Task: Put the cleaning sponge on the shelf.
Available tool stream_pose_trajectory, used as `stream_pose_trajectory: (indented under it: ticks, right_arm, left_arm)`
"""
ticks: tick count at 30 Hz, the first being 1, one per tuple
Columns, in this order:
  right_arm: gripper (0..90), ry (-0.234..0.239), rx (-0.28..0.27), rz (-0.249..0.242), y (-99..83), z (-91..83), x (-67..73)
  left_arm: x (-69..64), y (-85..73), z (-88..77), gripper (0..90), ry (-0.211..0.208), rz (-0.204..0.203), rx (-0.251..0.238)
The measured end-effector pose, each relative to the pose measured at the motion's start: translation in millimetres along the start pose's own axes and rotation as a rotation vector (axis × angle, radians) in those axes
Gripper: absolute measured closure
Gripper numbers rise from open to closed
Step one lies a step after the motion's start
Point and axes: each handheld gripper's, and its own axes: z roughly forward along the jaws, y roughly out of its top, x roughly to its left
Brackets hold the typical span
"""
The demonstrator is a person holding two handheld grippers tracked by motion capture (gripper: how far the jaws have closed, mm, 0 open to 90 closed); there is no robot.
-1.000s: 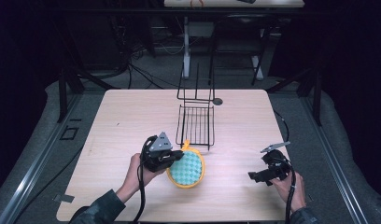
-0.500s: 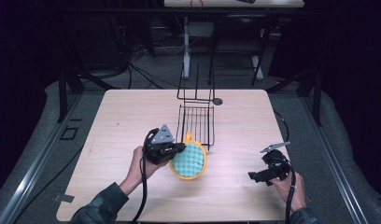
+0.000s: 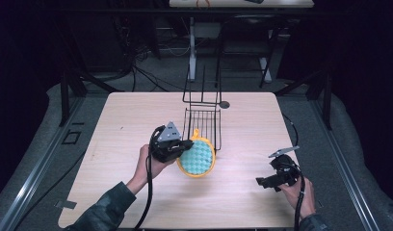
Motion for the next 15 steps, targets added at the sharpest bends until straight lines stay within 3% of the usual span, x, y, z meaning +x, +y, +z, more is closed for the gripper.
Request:
stream_pose_trajectory:
  ticks: [15]
  right_arm:
    - [4.3, 0.005, 0.001, 0.001, 0.0, 0.4, -0.1]
  left_arm:
    - [12.6, 2.7, 7.3, 86.4, 0.029, -0.016, -0.030]
